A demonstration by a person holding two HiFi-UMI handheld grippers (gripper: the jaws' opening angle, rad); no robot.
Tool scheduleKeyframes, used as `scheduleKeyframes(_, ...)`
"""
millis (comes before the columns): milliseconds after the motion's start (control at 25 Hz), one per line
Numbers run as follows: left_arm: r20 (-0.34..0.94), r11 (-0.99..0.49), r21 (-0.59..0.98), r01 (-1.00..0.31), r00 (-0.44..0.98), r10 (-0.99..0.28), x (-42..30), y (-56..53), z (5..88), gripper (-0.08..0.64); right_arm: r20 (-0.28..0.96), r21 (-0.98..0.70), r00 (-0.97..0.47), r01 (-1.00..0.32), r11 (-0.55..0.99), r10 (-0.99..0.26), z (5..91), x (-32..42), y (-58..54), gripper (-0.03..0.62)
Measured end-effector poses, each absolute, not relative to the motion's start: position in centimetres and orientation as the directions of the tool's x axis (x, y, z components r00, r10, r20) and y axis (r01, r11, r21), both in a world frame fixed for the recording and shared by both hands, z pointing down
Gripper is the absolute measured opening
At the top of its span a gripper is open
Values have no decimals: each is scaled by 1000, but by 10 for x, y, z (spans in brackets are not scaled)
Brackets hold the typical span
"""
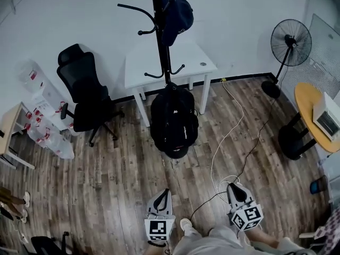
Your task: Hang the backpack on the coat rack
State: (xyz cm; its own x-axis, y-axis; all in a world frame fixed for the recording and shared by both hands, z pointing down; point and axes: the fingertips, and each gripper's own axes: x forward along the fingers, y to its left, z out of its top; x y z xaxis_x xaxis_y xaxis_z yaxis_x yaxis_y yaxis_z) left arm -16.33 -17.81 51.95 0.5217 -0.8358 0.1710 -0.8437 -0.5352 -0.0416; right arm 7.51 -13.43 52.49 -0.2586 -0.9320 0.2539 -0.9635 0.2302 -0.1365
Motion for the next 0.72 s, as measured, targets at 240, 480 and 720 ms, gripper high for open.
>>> scheduleKeyframes(240, 164, -510, -65, -857, 495, -853, -154, -148, 504, 9, 240, -162, -262, -960, 228, -935, 522, 94, -104, 35)
scheduleKeyframes(480, 178, -464, -58, -884, 448, -876, -130, -91, 505, 9, 201, -178, -299, -947, 266, -933, 514, 119, -51, 35)
scheduleKeyframes(720, 187, -426, -80, -901, 406, -895, -97, -17, 490, 9, 188, -230, -364, -919, 320, -912, 517, 141, 15, 35)
